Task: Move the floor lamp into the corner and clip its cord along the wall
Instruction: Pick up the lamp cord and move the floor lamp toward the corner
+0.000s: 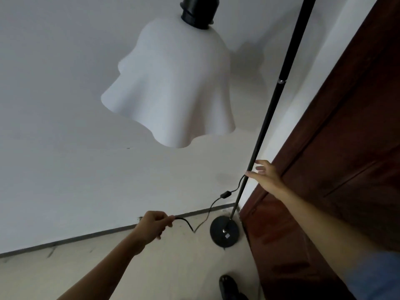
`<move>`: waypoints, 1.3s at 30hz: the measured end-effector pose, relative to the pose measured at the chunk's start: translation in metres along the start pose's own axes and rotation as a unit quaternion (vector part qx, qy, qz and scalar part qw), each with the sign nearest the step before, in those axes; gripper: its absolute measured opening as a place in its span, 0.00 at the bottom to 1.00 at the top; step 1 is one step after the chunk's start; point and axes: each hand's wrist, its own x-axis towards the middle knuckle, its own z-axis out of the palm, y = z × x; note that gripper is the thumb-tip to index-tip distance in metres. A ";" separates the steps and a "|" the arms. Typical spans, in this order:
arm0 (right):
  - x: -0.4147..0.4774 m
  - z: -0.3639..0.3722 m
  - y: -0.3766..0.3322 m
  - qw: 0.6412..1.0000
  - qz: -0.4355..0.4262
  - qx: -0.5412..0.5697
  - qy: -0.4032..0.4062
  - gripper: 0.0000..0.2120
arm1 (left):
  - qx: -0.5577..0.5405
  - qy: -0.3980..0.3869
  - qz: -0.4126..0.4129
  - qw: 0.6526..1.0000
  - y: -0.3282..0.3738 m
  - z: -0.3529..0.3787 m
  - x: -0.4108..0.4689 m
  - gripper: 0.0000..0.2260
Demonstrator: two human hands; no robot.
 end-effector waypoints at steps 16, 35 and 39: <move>0.023 0.070 -0.073 0.973 -0.131 0.174 -0.070 0.26 | -0.113 0.192 -0.123 0.967 -0.015 0.037 -0.032 0.12; -0.166 0.300 -0.217 0.920 -0.257 0.084 -0.282 0.22 | -0.256 0.405 -0.180 0.859 -0.162 -0.074 -0.211 0.12; -0.231 0.375 -0.251 0.903 -0.274 0.092 -0.319 0.23 | -0.272 0.432 -0.177 0.841 -0.208 -0.132 -0.258 0.12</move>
